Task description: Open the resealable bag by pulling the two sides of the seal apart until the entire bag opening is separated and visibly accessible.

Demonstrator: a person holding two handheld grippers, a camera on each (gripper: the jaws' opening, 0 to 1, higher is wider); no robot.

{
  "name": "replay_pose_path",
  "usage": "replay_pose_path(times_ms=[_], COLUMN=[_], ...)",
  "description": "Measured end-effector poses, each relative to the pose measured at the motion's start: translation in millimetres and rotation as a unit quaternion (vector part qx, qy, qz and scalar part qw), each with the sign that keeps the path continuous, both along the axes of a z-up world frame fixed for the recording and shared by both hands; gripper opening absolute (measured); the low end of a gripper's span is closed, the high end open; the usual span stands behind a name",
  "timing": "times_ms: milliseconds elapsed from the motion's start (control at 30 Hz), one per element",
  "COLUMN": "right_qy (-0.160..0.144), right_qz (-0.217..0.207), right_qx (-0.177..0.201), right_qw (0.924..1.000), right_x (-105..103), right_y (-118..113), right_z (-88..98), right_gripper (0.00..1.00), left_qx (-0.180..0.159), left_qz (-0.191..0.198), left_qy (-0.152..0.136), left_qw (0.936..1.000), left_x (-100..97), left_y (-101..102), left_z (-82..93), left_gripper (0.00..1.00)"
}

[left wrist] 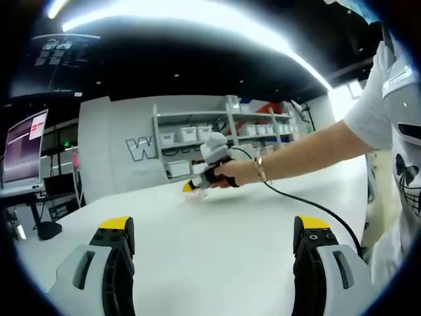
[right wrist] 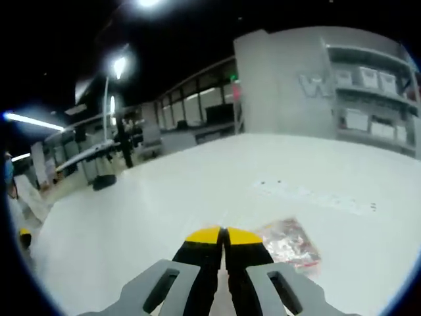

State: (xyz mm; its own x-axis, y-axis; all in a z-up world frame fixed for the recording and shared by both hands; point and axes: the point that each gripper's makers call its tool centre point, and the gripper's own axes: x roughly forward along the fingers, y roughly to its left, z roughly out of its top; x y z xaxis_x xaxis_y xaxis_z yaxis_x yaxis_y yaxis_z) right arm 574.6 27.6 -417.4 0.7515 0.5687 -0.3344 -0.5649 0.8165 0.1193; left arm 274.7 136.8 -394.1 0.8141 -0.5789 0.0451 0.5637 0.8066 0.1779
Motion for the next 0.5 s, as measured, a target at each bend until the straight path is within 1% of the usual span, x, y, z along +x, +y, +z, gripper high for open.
replay_pose_path(times_ms=[100,167,267,367,433,500], right_qy=[0.000,0.000,-0.003,-0.015,-0.026,-0.032], right_qz=[0.006,0.008,0.011,0.016,0.021,0.022], right_qx=[-0.005,-0.005,-0.008,-0.020,-0.033,-0.036], right_qw=[1.0000,1.0000,0.9999,0.9996,0.9989,0.9986], right_x=[-4,-7,-10,-17,-21,-33], right_y=[3,4,5,7,7,7], right_z=[-3.9,-5.5,-7.5,-6.6,-6.1,-6.3], right_gripper=[0.00,0.03,0.05,0.09,0.09,0.09], left_qx=[0.000,0.001,0.001,0.001,0.001,0.001], left_qz=[0.002,0.002,0.001,0.001,0.001,0.001], left_qy=[-0.001,-0.002,-0.003,-0.005,-0.007,-0.007], left_qw=[1.0000,1.0000,1.0000,1.0000,1.0000,1.0000], left_x=[-0.5,-0.9,-1.9,-2.7,-3.2,-3.5], left_y=[1,2,1,1,1,1], left_z=[1.5,2.0,3.4,5.6,6.7,7.1], left_gripper=[1.00,1.00,1.00,1.00,1.00,1.00])
